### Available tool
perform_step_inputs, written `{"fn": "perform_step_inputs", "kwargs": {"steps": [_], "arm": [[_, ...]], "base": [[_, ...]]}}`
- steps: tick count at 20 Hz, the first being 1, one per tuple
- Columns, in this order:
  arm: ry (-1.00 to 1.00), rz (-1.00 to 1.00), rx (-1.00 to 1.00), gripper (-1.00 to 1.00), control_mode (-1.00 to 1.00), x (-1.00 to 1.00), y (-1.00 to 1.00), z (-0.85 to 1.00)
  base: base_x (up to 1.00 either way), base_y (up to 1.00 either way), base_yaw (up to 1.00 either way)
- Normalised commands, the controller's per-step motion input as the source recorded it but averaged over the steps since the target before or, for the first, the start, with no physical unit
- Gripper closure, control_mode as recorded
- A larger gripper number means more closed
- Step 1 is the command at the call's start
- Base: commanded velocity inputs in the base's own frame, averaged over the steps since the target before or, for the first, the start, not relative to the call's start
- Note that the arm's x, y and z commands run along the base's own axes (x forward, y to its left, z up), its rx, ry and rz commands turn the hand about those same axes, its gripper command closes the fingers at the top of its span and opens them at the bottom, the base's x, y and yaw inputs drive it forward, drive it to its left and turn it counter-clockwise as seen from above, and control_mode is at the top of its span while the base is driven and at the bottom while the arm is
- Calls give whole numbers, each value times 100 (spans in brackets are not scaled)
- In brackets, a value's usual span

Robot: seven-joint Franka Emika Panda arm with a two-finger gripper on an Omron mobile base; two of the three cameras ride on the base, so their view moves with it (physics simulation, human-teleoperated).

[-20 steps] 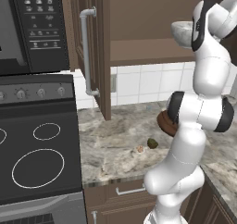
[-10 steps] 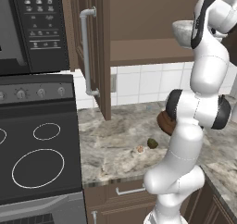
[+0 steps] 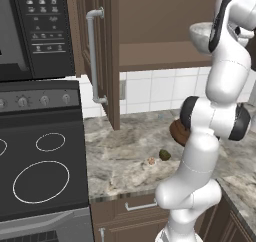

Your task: Pick both bowls and place them on the counter. Then place the kiwi in one bowl and place the sugar cube in the other bowl.

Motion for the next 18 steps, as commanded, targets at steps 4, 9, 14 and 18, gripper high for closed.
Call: {"fn": "perform_step_inputs", "kwargs": {"steps": [4, 9, 14, 18], "arm": [[12, 0, 1, 100, -100, -58, 11, 0], [9, 0, 2, 100, -100, -61, 20, 0], [5, 0, 5, 100, -100, -64, 24, 0], [0, 0, 8, 100, -100, -69, 24, -2]], "base": [[0, 0, 0], [0, 0, 0], [0, 0, 0], [0, 0, 0]]}}
